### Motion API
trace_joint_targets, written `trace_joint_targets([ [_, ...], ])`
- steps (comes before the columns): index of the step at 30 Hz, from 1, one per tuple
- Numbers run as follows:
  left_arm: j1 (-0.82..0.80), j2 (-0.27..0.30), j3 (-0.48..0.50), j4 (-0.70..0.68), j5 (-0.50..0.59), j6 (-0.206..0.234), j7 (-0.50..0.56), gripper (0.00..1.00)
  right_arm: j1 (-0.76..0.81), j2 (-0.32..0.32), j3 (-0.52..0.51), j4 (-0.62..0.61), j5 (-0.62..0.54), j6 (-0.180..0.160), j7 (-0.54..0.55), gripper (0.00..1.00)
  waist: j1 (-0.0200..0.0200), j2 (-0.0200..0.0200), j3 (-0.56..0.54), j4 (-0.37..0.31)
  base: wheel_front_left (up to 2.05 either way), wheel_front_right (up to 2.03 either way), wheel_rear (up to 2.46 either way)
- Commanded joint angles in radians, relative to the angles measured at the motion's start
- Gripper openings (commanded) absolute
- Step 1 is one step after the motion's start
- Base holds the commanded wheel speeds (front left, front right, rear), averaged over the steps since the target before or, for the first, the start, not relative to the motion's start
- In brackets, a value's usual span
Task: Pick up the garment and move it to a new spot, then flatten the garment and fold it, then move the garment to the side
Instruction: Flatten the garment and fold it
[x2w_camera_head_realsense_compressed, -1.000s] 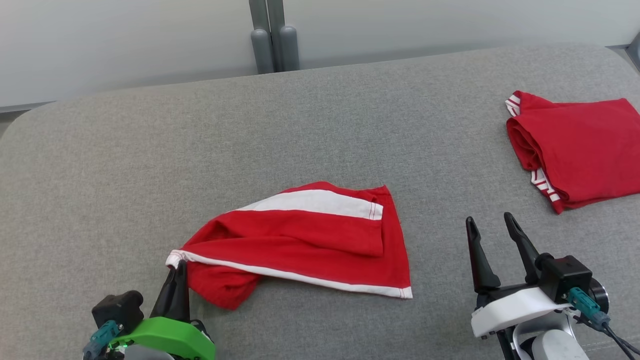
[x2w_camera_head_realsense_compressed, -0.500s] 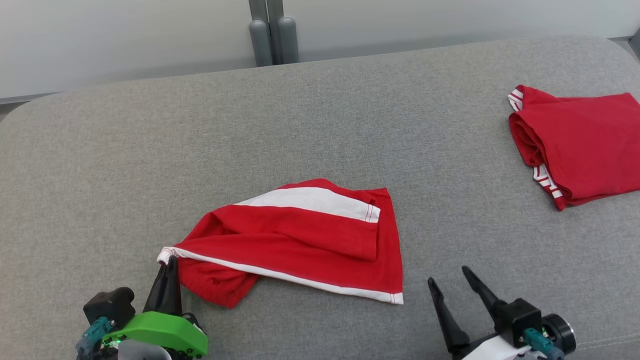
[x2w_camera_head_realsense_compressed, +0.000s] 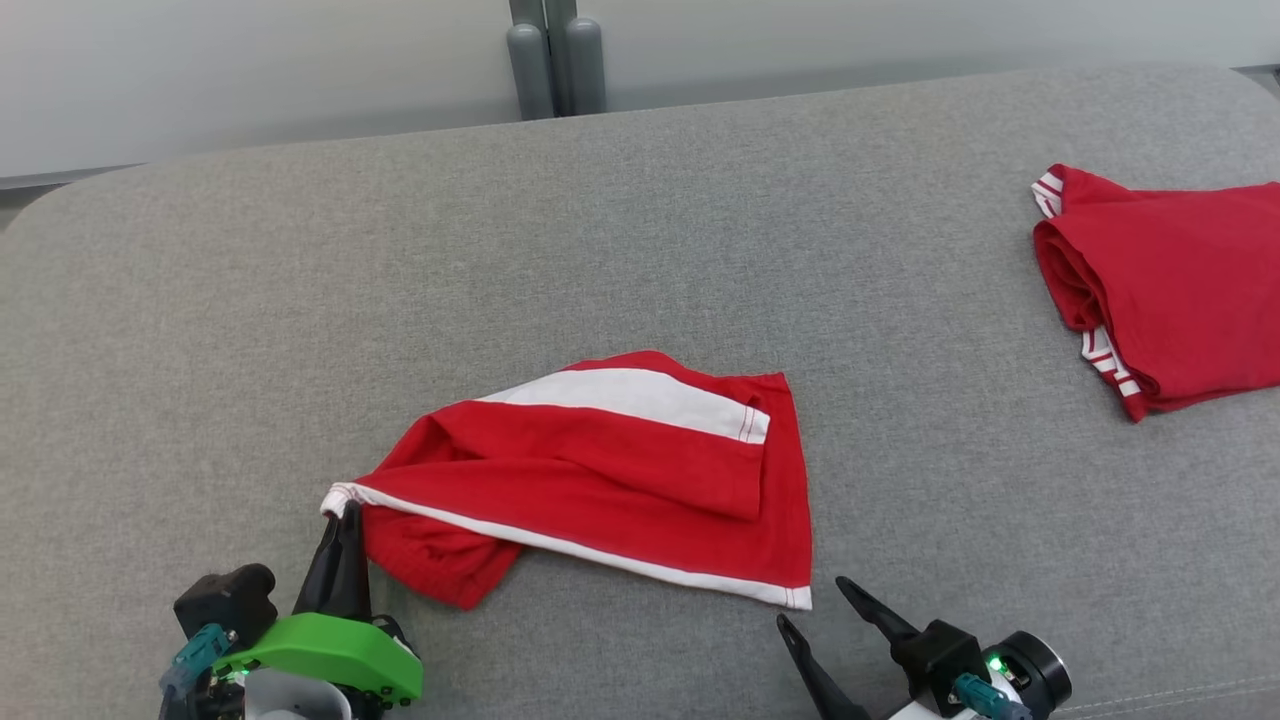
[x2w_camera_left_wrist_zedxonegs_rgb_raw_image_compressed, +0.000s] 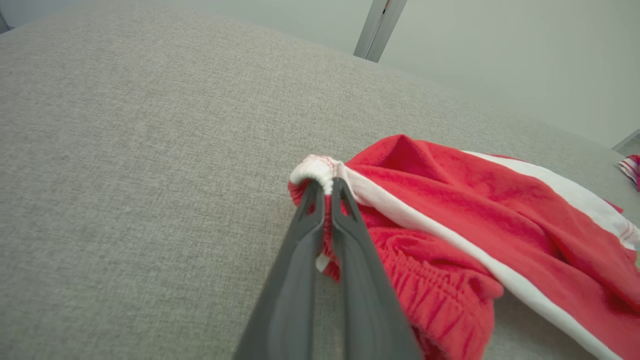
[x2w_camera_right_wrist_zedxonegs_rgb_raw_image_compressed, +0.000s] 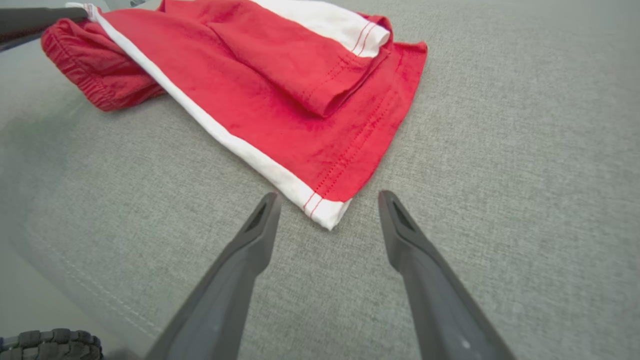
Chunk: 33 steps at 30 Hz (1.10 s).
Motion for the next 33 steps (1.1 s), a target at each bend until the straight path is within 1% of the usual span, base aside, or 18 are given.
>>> trace_joint_targets([
  [1, -0.017, 0.001, -0.001, 0.004, 0.003, -0.003, -0.005, 0.0, -0.014, -0.003, 0.01, 0.028, 0.009, -0.001, -0.002, 1.0, 0.0, 0.0, 0.0, 0.011, 0.0, 0.0, 0.0],
  [6, -0.019, 0.001, -0.004, 0.007, 0.007, -0.006, -0.007, 0.0, -0.047, 0.004, 0.03, 0.089, 0.024, 0.0, -0.003, 1.0, 0.0, 0.0, -0.001, 0.029, 0.0, 0.0, 0.0],
  [17, -0.014, -0.001, -0.008, 0.013, 0.009, -0.008, -0.009, 0.0, -0.079, 0.02, 0.073, 0.129, 0.047, 0.0, -0.003, 1.0, 0.0, 0.0, -0.008, 0.042, 0.0, 0.0, 0.0],
  [18, -0.013, -0.002, -0.008, 0.014, 0.009, -0.008, -0.009, 0.0, -0.081, 0.021, 0.076, 0.133, 0.049, 0.0, -0.003, 0.98, 0.0, 0.0, -0.009, 0.042, 0.0, 0.0, 0.0],
  [19, -0.013, -0.002, -0.009, 0.015, 0.009, -0.008, -0.009, 0.0, -0.083, 0.022, 0.079, 0.136, 0.05, 0.0, -0.003, 0.92, 0.0, 0.0, -0.009, 0.043, 0.0, 0.0, 0.0],
  [20, -0.012, -0.002, -0.01, 0.015, 0.009, -0.009, -0.009, 0.0, -0.085, 0.024, 0.082, 0.14, 0.053, 0.0, -0.002, 0.81, 0.0, 0.0, -0.01, 0.043, 0.0, 0.0, 0.0],
  [21, -0.012, -0.002, -0.011, 0.016, 0.009, -0.009, -0.009, 0.0, -0.088, 0.027, 0.085, 0.143, 0.054, 0.0, -0.003, 0.75, 0.0, 0.0, -0.011, 0.043, 0.0, 0.0, 0.0],
  [23, -0.011, -0.002, -0.012, 0.017, 0.009, -0.009, -0.009, 0.0, -0.093, 0.031, 0.091, 0.145, 0.056, 0.0, -0.003, 0.49, 0.0, 0.0, -0.013, 0.044, 0.0, 0.0, 0.0],
  [24, -0.01, -0.002, -0.014, 0.018, 0.009, -0.01, -0.009, 0.0, -0.093, 0.031, 0.094, 0.147, 0.057, 0.0, -0.003, 0.42, 0.0, 0.0, -0.014, 0.044, 0.0, 0.0, 0.0],
  [25, -0.009, -0.002, -0.015, 0.019, 0.009, -0.01, -0.009, 0.0, -0.094, 0.032, 0.096, 0.149, 0.058, 0.0, -0.003, 0.36, 0.0, 0.0, -0.015, 0.044, 0.0, 0.0, 0.0],
  [27, -0.007, -0.001, -0.016, 0.02, 0.009, -0.01, -0.009, 0.0, -0.099, 0.031, 0.094, 0.142, 0.056, -0.001, -0.003, 0.29, 0.0, 0.0, -0.017, 0.045, 0.0, 0.0, 0.0],
  [29, -0.004, 0.001, -0.017, 0.02, 0.009, -0.01, -0.009, 0.0, -0.098, 0.032, 0.083, 0.123, 0.061, 0.0, -0.003, 0.19, 0.0, 0.0, -0.02, 0.045, 0.0, 0.0, 0.0],
  [30, -0.001, 0.002, -0.017, 0.02, 0.008, -0.01, -0.01, 0.0, -0.096, 0.033, 0.075, 0.105, 0.065, 0.0, -0.003, 0.0, 0.0, 0.0, -0.022, 0.044, 0.0, 0.0, 0.0],
  [33, 0.003, 0.006, -0.013, 0.012, 0.007, -0.012, -0.01, 0.0, -0.084, 0.032, 0.047, 0.056, 0.08, 0.0, -0.002, 0.0, 0.0, 0.0, -0.027, 0.041, 0.0, 0.0, 0.0],
])
